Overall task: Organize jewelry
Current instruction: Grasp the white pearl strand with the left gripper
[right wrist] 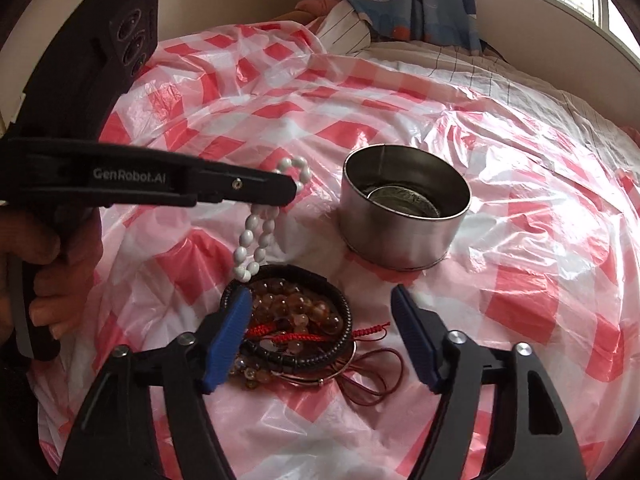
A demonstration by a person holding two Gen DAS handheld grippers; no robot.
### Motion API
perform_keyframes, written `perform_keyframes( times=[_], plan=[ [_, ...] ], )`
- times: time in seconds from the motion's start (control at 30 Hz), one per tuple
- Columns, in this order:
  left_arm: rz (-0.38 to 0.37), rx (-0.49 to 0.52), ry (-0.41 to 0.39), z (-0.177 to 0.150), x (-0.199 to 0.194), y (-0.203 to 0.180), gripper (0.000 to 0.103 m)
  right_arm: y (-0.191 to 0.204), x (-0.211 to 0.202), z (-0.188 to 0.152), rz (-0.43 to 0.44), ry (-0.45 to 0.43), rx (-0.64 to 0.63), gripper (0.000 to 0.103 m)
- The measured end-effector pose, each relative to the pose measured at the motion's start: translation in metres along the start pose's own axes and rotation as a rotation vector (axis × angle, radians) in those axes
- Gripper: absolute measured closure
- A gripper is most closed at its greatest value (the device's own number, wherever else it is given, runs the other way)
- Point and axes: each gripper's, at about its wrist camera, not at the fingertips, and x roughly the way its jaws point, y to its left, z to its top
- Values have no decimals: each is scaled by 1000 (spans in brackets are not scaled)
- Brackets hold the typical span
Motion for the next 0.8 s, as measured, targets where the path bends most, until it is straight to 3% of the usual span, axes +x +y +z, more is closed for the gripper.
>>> perform_keyframes(
  times=[0.03, 0.1, 0.13, 0.17, 0.43, 0.63, 0.8],
  plan=[
    [-3, -6, -4, 0, -2, 2, 96, 0, 4, 0, 5, 15, 2, 57],
    [-5, -17, -11, 1, -4, 5, 96, -1, 7, -1, 20, 33, 12, 66],
    [-6, -21, -13, 2, -5, 6, 96, -1, 6, -1, 14, 27, 9, 83],
    [-7, -26, -16, 2, -6, 7, 96, -1, 3, -1, 5, 19, 9, 90],
    [-7, -31, -28, 3, -8, 10, 96, -16, -19, 2, 91, -78, 106, 91],
    [-1, -35, -39, 4, -10, 12, 96, -37, -46, 9, 165, -221, 211, 91],
    [-10, -18, -34, 4, -10, 9, 96, -54, -53, 8, 143, -247, 284, 91]
  ],
)
